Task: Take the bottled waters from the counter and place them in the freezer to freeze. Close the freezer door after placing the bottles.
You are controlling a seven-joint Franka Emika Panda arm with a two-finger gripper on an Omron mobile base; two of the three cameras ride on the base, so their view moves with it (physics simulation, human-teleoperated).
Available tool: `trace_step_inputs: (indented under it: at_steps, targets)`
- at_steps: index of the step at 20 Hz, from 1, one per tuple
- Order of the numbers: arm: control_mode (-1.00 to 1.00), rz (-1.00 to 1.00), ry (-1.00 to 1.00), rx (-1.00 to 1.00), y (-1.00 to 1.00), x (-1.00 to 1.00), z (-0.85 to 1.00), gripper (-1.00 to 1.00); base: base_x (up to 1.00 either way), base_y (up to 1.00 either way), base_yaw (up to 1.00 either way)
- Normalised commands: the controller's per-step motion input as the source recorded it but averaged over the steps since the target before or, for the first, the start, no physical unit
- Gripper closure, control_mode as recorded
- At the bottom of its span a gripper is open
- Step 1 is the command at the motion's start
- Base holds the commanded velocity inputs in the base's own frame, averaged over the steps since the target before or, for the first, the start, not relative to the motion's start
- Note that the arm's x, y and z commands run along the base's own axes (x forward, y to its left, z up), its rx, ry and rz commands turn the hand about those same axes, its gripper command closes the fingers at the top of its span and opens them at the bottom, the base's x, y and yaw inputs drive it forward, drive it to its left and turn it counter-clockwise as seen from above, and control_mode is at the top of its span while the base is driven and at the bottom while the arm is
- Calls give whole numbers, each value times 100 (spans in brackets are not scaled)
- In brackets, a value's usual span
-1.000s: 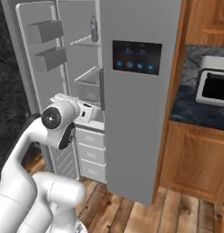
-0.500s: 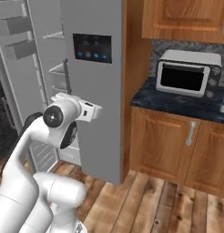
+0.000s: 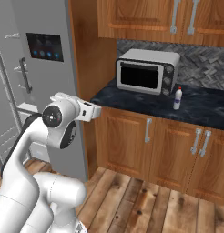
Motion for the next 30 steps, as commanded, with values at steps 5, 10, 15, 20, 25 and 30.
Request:
trace_step_inputs:
  at_steps: [5, 10, 15, 20, 25, 30]
  targets:
    - [100, 0, 0, 0, 0, 0, 0, -100, 72, -100, -25]
    - [100, 0, 0, 0, 0, 0, 0, -100, 87, -100, -23]
    - [100, 0, 0, 0, 0, 0, 0, -100, 94, -100, -2]
    - [100, 0, 0, 0, 0, 0, 0, -100, 56, -89, 4]
    - [100, 0, 0, 0, 0, 0, 0, -100, 42, -30, 21]
    - [100, 0, 0, 0, 0, 0, 0, -100, 10, 40, 29]
